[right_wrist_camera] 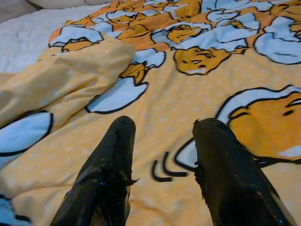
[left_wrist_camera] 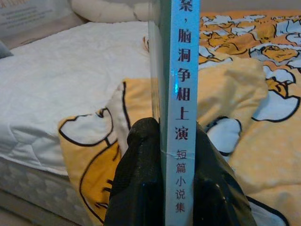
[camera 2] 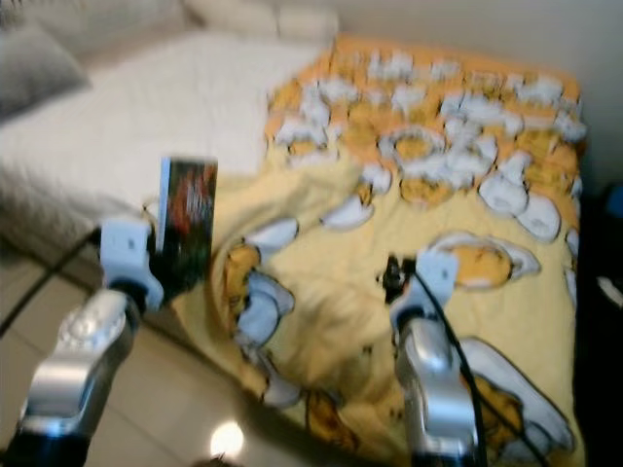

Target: Clean up the room

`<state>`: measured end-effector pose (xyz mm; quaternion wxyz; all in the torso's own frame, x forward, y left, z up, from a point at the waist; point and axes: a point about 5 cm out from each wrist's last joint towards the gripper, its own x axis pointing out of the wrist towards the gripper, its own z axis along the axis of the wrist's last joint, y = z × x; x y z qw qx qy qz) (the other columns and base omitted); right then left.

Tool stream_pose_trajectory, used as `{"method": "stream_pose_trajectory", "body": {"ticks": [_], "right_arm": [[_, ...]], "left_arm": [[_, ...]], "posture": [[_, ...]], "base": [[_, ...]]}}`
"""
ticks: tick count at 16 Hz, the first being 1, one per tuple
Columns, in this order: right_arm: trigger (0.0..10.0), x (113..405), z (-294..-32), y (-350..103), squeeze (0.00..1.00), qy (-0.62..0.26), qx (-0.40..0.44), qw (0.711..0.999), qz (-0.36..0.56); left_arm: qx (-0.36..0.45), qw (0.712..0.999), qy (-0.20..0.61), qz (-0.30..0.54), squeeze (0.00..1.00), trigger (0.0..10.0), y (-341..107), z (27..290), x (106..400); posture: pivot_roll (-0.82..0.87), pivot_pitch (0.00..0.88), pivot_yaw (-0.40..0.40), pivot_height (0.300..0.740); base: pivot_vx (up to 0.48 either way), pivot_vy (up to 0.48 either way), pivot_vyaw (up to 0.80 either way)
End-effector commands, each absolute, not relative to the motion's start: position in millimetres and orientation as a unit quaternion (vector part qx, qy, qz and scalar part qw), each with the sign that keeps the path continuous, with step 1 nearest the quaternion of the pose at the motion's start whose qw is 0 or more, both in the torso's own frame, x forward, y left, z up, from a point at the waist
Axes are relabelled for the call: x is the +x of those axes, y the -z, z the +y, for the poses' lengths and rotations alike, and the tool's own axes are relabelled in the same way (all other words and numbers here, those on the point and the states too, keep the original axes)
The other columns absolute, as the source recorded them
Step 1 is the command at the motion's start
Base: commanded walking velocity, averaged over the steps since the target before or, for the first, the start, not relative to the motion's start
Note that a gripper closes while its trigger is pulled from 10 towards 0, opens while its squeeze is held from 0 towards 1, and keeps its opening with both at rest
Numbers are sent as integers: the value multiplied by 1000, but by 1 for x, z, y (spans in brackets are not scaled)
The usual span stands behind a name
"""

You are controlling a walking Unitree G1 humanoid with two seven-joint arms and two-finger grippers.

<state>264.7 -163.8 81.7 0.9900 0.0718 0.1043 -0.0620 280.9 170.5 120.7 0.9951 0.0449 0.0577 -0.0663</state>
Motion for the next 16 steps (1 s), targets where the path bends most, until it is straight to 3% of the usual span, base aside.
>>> {"method": "stream_pose_trajectory", "body": {"ticks": [1,9,11,16], "right_arm": [[10000,266,-158,-84,0,56,76,990,105],[10000,265,-159,-83,0,65,79,989,110],[10000,264,-160,-82,0,67,81,988,111],[10000,265,-160,-84,0,68,86,988,109]], "left_arm": [[56,996,58,36,0,10000,-132,176,283],[58,995,64,40,0,10000,-130,175,283],[59,995,65,42,0,10000,-129,174,283],[54,995,66,47,0,10000,-129,174,284]], "posture": [[-37,0,51,740],[-41,0,54,740],[-41,0,54,740],[-41,0,56,740]], "base": [[0,281,0],[0,285,0],[0,307,-800],[0,183,0]]}}
